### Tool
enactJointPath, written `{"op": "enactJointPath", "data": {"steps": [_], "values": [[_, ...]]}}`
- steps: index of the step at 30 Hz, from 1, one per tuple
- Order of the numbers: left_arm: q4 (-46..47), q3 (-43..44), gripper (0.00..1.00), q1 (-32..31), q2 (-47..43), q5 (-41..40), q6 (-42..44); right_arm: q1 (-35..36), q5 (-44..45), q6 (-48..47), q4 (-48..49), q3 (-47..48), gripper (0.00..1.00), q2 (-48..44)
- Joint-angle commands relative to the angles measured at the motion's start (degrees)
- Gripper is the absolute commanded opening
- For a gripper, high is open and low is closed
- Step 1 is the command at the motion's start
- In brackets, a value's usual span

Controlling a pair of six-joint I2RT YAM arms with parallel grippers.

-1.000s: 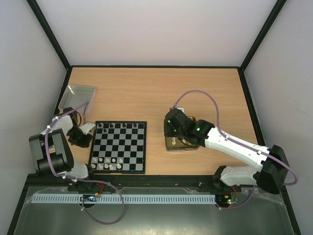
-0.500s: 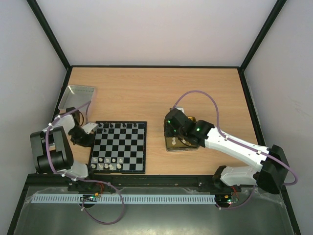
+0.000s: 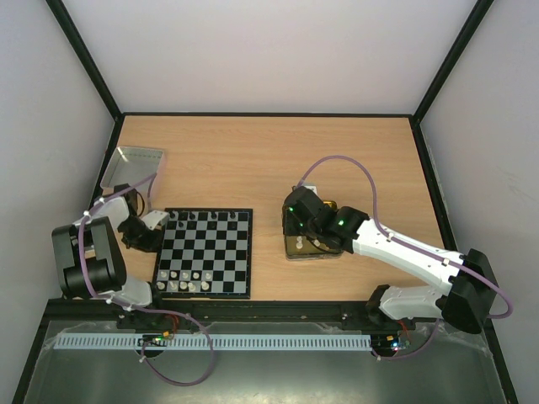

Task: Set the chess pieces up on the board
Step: Move the chessboard to the center of the board.

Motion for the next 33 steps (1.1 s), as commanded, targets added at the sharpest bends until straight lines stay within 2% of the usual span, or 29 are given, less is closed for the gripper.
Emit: {"op": "enactJointPath", "data": {"steps": [1, 10, 20, 27, 33], "values": [[-1.01, 1.16, 0.02, -0.19, 1.51, 0.96, -0.31, 0.27, 0.66, -0.03, 0.12, -0.31, 0.16, -0.08], [-1.54, 1.21, 0.02, -2.54, 2.42, 5.40, -0.74, 0.27, 0.26, -0.38, 0.20, -0.75, 0.16, 1.14], [-1.18, 1.68, 0.02, -5.23, 3.27, 6.28, -1.32, 0.55, -2.12, -1.07, 1.13, -0.99, 0.13, 4.69], [-0.47, 1.71, 0.02, -6.03, 3.46, 6.61, -1.60, 3.59, -2.99, -1.05, 1.63, -1.05, 0.12, 9.26], [-0.11, 1.47, 0.02, -6.16, 3.61, 7.00, -1.26, 4.06, -2.53, -1.09, 1.52, -0.98, 0.02, 13.50]]}}
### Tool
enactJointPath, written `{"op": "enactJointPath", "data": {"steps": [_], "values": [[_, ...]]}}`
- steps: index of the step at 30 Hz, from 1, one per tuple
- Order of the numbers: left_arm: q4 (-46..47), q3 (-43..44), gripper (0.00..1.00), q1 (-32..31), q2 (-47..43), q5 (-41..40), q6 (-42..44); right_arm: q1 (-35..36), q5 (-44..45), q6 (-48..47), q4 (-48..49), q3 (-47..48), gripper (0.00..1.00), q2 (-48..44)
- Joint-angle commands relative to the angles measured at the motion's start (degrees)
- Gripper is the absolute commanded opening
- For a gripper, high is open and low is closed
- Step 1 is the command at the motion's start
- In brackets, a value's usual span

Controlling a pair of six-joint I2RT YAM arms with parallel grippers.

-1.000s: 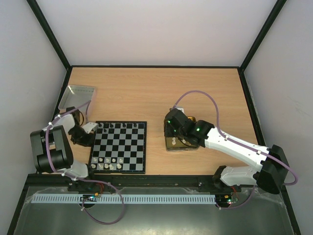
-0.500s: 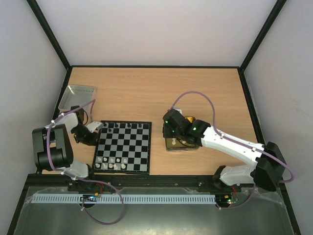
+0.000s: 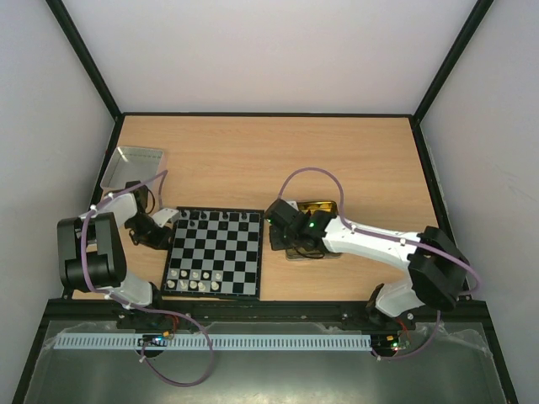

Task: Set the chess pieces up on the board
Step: Move the chessboard to the center of the board.

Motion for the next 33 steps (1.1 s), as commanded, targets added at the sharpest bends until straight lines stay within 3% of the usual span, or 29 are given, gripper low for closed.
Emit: {"op": "enactJointPath", "data": {"steps": [1, 20, 33], "values": [[0.20, 0.01, 0.02, -0.51, 1.03, 1.85, 0.16, 0.34, 0.84, -0.48, -0.04, -0.65, 0.02, 2.35], [0.00, 0.09, 0.02, -1.29, 0.66, 2.84, 1.33, 0.39, 0.17, -1.82, 4.01, 4.74, 0.02, 16.97], [0.02, 0.51, 0.02, -2.75, 1.04, 3.50, 1.25, 0.35, 0.25, -2.85, 4.44, 10.12, 0.02, 22.24]]}}
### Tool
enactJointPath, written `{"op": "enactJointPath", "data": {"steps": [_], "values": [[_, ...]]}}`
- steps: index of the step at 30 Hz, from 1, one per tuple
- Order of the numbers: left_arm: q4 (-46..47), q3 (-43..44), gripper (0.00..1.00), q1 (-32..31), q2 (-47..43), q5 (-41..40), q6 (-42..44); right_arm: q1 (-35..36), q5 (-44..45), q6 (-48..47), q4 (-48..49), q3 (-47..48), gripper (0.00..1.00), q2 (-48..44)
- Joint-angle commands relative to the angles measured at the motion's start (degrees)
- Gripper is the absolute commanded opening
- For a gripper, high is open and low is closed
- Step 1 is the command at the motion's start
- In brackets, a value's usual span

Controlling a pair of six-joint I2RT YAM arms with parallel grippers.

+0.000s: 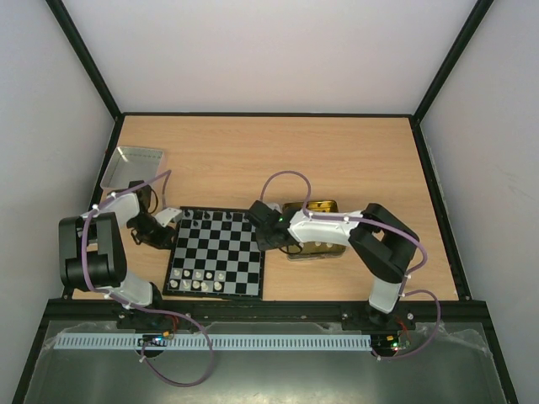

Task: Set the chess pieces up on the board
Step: Move the chessboard to the center of the board.

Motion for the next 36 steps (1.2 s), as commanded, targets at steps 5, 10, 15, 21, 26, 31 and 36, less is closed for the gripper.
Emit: {"op": "enactJointPath", "data": {"steps": [5, 10, 15, 21, 26, 31, 36], "values": [[-0.05, 1.67, 0.02, -2.44, 1.94, 2.42, -0.16, 0.33, 0.91, -1.71, 0.00, 5.04, 0.02, 4.04], [0.46, 3.00, 0.02, -4.44, 3.55, 3.10, -1.45, -0.21, 1.89, -1.79, -0.31, 5.92, 0.02, 4.75], [1.15, 4.14, 0.02, -6.48, 4.83, 3.53, -3.01, -2.08, 2.08, -2.12, 0.05, 5.69, 0.02, 4.34], [2.31, 5.74, 0.02, -8.40, 6.84, 4.12, -4.96, -4.14, 2.51, -3.05, -0.03, 5.52, 0.02, 4.07], [3.53, 7.02, 0.02, -9.94, 8.47, 4.22, -6.68, -5.53, 2.42, -3.70, 0.14, 5.04, 0.02, 4.13], [4.88, 8.37, 0.02, -10.94, 9.95, 3.81, -8.30, -5.90, 2.55, -3.64, 0.34, 4.85, 0.02, 4.27], [5.99, 9.75, 0.02, -11.80, 11.37, 3.59, -9.72, -6.14, 2.93, -2.82, 0.79, 3.96, 0.02, 3.27]]}}
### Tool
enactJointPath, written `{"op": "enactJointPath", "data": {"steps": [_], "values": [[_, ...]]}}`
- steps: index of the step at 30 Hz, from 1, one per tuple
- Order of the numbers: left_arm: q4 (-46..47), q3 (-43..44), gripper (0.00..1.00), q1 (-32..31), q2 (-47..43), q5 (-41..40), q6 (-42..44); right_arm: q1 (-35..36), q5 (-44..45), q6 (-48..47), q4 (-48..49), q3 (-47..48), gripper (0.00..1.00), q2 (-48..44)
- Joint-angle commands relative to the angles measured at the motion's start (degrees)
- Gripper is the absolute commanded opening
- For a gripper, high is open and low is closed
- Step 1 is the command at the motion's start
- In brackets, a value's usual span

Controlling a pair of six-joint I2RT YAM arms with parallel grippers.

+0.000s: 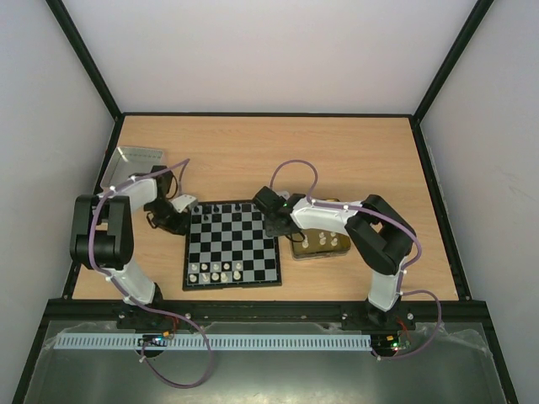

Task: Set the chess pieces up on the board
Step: Move the chessboard to the center of the board.

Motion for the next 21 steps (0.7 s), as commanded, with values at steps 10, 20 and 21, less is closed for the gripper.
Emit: {"op": "enactJointPath", "data": {"steps": [10, 20, 21], "values": [[6.47, 1.48, 0.02, -3.11, 4.36, 2.58, -3.35, 0.59, -2.07, 1.33, 3.98, -2.36, 0.02, -3.37], [6.71, 2.14, 0.02, -3.90, 5.27, 2.52, -4.04, 0.57, -0.74, 1.24, 3.47, -4.01, 0.02, -4.67], [6.64, 2.00, 0.02, -4.21, 5.16, 2.41, -4.11, 0.63, -0.56, 1.05, 3.15, -3.94, 0.02, -4.77]]}}
